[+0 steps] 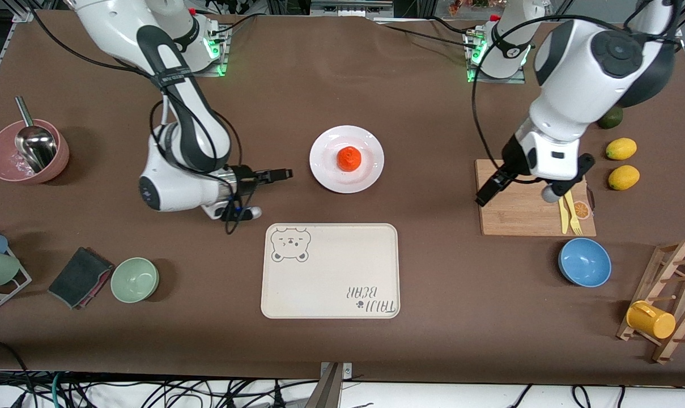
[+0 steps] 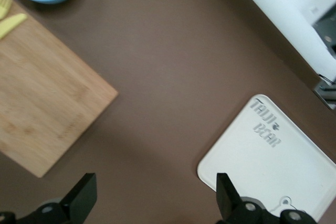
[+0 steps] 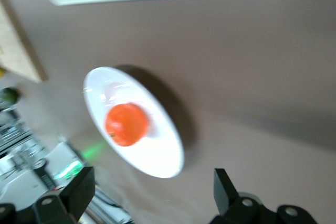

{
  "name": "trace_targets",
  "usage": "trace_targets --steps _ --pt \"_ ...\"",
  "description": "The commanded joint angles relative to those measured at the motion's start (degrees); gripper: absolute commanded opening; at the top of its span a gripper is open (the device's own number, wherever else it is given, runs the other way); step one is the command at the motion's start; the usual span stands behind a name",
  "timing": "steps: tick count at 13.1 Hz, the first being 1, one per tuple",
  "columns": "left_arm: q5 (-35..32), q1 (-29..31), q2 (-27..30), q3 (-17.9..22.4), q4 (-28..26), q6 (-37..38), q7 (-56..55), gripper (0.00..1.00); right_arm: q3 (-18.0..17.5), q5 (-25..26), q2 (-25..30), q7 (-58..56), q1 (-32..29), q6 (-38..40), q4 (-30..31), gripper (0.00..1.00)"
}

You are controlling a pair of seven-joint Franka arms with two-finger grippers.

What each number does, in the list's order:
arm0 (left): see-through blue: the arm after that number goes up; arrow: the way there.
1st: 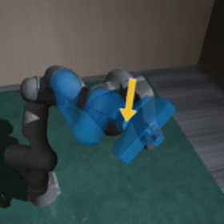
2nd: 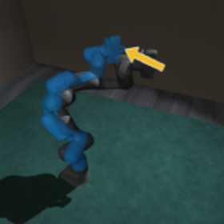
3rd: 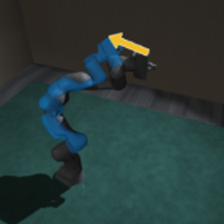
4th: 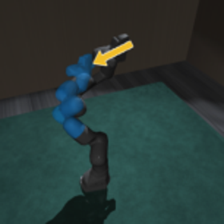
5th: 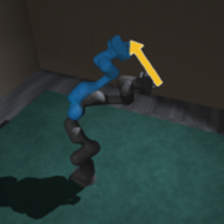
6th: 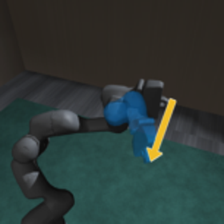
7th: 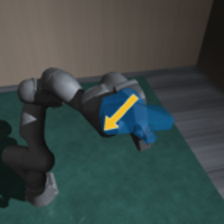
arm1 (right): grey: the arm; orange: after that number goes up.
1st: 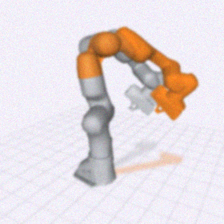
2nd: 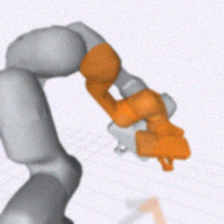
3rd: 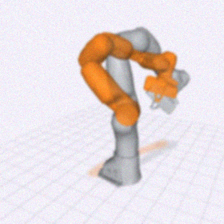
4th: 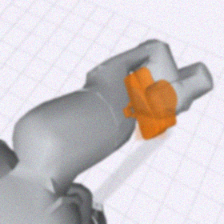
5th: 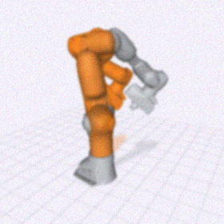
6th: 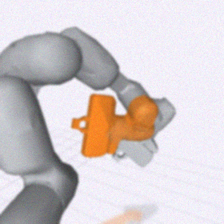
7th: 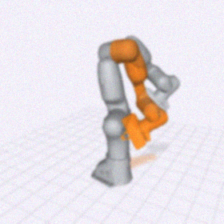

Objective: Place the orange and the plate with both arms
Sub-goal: 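Grasp the plate rim with the right gripper while the left gripper withdraws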

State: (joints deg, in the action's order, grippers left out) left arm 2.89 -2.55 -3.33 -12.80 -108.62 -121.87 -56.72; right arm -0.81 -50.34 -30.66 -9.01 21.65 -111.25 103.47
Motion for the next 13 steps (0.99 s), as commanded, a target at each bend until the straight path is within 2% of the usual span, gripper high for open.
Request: trace_targets --steps 1,2,4,6,8,10,12,13 --pt "-1.2 1.7 3.7 4.0 0.1 5.4 10.9 1.0 -0.6 -7.2 -3.3 -11.2 -0.1 0.1 0.1 1.0" --pt "-1.0 1.8 3.6 6.7 1.6 7.9 17.4 1.0 -0.9 -9.8 -4.6 -14.9 0.1 0.1 0.1 1.0" --pt "-0.8 2.1 3.7 9.9 4.2 11.2 26.6 1.0 -0.9 -11.9 -6.9 -21.2 0.1 0.1 0.2 1.0" --pt "-1.1 2.5 3.6 11.4 7.7 16.6 33.9 1.0 -0.9 -13.8 -8.0 -24.4 0.1 0.2 0.3 1.0" --pt "-1.1 3.1 3.4 11.8 10.5 22.4 40.3 1.0 -0.9 -14.4 -8.7 -24.7 0.7 0.5 0.1 1.0" --pt "-1.0 3.3 3.2 11.9 13.3 27.0 41.9 1.0 -1.4 -14.8 -10.0 -27.2 0.9 0.8 0.0 0.99" --pt "-1.3 3.1 2.3 11.1 17.7 36.3 41.3 1.0 -1.5 -18.0 -11.4 -31.4 1.3 0.9 0.0 0.91" --pt "-1.3 3.1 1.7 10.5 18.2 36.6 40.8 1.0 -1.5 -18.5 -11.7 -32.4 1.4 0.9 0.0 0.87"
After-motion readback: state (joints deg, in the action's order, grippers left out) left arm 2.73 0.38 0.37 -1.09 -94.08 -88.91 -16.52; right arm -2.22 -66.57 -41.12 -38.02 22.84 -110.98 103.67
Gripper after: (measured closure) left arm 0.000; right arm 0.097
